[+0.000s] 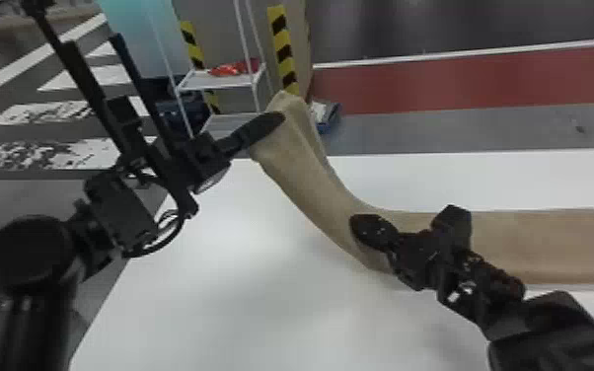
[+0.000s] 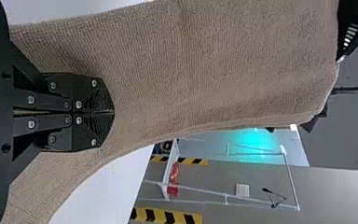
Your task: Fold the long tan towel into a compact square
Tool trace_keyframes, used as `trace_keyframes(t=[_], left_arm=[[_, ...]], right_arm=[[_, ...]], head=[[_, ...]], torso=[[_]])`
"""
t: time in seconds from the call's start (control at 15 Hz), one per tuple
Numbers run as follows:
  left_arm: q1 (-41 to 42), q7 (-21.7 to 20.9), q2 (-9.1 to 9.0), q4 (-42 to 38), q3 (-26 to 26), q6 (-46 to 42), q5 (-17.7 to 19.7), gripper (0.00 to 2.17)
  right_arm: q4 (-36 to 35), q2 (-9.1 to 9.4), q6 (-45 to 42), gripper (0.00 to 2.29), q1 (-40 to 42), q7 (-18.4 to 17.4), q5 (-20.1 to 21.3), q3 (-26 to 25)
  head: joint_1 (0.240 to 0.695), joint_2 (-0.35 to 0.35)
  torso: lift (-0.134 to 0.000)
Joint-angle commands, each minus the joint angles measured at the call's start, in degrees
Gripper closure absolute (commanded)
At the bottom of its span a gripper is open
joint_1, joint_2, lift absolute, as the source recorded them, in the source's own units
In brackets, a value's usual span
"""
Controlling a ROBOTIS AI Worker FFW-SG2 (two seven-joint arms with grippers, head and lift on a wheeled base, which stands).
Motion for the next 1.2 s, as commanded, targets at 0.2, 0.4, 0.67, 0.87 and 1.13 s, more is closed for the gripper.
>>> trace_keyframes(t=[0.2, 0.4, 0.67, 0.87, 1.13], left_arm=[[0.7, -0.3, -0.03, 0.0, -0.3, -0.2, -1.0, 1.35], [2.2, -0.1, -1.78, -1.6, -2.2, -0.3, -4.6, 1.35], [2.3, 2.2, -6.88, -1.5, -10.2, -2.8, -14.8, 1.35], [3.4, 3.3, -10.75, -1.6, -17.4, -8.8, -21.8, 1.35], [3.5, 6.0, -15.14, 2.8, -30.0, -22.1, -31.1, 1.35]], right_arm=[[-4.5, 0.05, -4.7, 1.39, 3.9, -0.3, -4.1, -2.0], [-18.2, 0.05, -4.5, 0.10, 12.5, -3.7, -0.3, -7.4], [-25.4, -2.11, -9.1, 0.02, 19.8, -8.6, -0.8, -17.3], [-28.0, -4.57, -15.8, 0.08, 25.4, -18.5, -1.0, -22.3], [-29.0, -5.98, -17.4, 0.11, 29.6, -21.0, -6.6, -28.4]], head=[[0.646, 0.291], [0.644, 0.278], [0.653, 0.191], [0.678, 0.036], [0.690, -0.164]], torso=[[-0.123], [-0.123], [-0.123], [-0.123], [-0.123]])
